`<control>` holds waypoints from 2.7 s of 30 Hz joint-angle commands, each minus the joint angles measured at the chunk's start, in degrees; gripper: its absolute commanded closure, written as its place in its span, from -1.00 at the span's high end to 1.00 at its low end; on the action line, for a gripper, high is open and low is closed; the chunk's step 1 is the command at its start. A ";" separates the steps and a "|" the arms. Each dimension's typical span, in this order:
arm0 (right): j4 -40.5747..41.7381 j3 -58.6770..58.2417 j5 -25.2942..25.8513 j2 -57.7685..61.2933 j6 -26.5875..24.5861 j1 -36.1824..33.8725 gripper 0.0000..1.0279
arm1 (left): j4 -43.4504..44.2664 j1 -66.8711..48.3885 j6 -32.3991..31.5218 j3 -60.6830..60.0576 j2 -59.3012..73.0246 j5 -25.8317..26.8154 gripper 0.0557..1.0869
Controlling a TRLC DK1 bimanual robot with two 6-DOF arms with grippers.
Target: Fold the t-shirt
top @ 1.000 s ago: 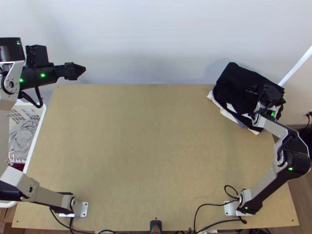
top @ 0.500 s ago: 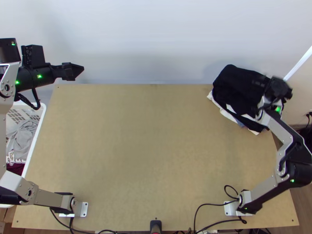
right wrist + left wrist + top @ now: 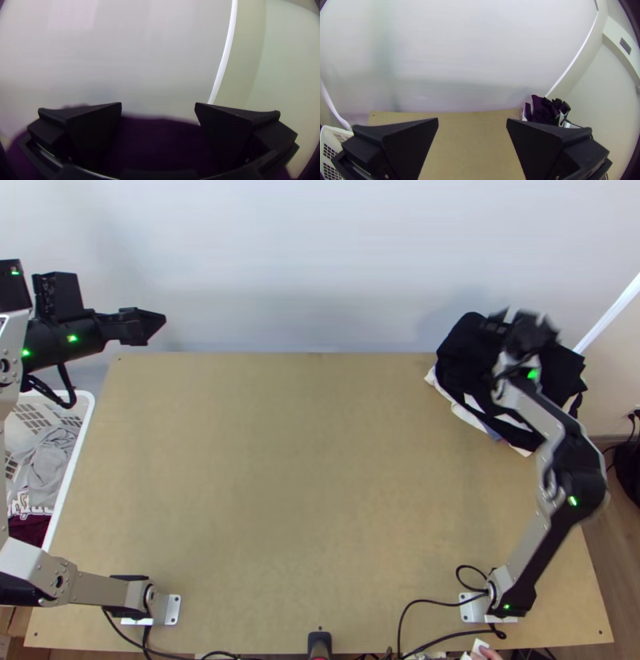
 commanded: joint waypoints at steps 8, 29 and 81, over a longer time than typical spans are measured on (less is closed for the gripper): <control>-1.07 -0.49 2.14 -1.75 -1.13 -0.61 0.93 | -0.65 3.03 -0.83 -0.11 -3.42 -0.15 0.93; -5.11 -5.50 -7.35 -50.88 7.30 -9.75 0.93 | 18.16 3.82 -8.39 -6.53 -15.63 -21.86 0.93; -32.10 -83.81 -20.09 -119.26 15.13 3.79 0.93 | 62.46 14.02 2.42 -120.96 -87.00 -27.22 0.90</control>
